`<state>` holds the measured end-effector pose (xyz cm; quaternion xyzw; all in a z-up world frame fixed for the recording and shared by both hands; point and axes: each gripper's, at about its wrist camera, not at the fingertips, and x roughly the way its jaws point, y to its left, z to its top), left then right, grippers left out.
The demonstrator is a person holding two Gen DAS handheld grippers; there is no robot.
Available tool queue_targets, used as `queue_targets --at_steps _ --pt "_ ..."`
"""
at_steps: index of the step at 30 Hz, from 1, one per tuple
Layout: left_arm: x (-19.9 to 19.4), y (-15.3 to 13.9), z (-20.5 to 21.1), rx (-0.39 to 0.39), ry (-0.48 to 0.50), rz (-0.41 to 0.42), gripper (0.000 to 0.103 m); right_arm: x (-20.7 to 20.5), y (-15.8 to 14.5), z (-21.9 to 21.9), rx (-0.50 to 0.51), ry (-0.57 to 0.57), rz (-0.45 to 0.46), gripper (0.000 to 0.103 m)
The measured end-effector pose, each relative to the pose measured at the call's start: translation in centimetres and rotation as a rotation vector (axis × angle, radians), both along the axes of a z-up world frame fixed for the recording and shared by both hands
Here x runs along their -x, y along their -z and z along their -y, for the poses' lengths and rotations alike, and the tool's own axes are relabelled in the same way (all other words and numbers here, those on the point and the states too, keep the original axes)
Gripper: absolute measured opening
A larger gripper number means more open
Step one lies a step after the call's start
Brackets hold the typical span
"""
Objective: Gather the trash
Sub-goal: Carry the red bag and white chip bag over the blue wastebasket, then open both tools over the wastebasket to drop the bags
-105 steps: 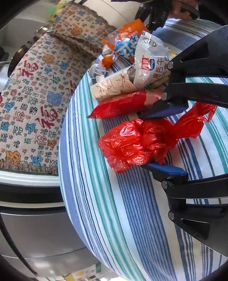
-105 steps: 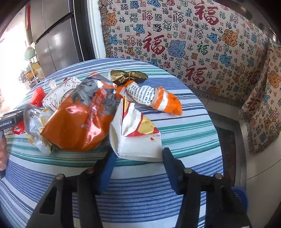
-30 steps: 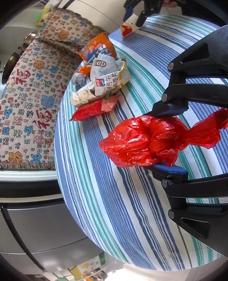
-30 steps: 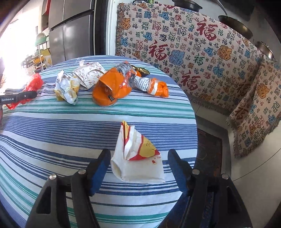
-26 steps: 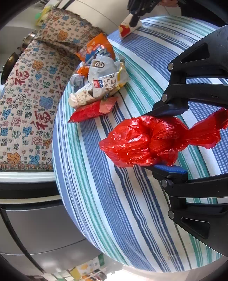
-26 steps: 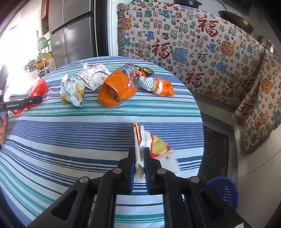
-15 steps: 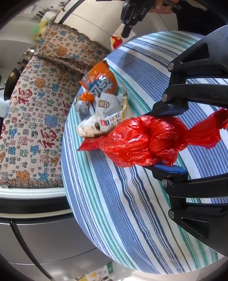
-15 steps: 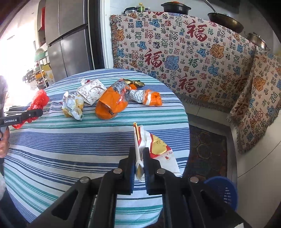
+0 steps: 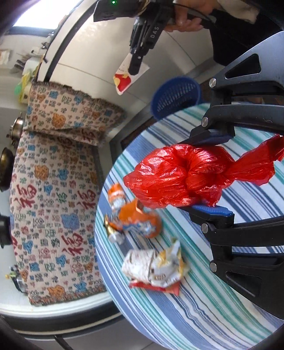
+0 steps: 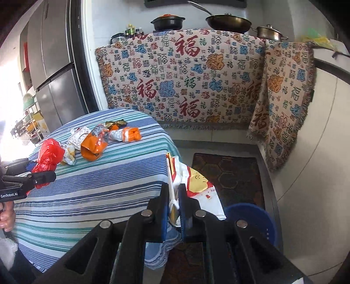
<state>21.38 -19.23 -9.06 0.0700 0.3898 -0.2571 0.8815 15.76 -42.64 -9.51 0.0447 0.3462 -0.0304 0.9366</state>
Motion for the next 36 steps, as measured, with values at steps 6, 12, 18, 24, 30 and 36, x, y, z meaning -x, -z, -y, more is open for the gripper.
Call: queue_targets --at_steps 6,12,18,24,30,36 --pt "0.5 -0.5 7.9 0.017 0.135 -0.022 0.045 3.1 0.1 5.2 -0.012 0.106 0.001 0.009" --pt "0.5 -0.3 15.6 0.062 0.260 -0.070 0.045 5.5 1.6 10.5 -0.021 0.222 -0.041 0.009" --pt "-0.5 1.1 22.6 0.101 0.337 -0.127 0.045 5.9 3.3 14.8 -0.051 0.279 -0.094 0.009" --pt "-1.9 3.1 27.3 0.081 0.363 -0.143 0.045 4.5 4.9 17.7 -0.090 0.291 -0.133 0.009" --pt "-3.6 4.9 29.2 0.083 0.350 -0.167 0.045 3.6 6.6 19.7 -0.122 0.299 -0.174 0.010" --pt "-4.5 6.3 30.7 0.077 0.362 -0.187 0.047 3.3 7.3 20.4 -0.114 0.303 -0.187 0.012"
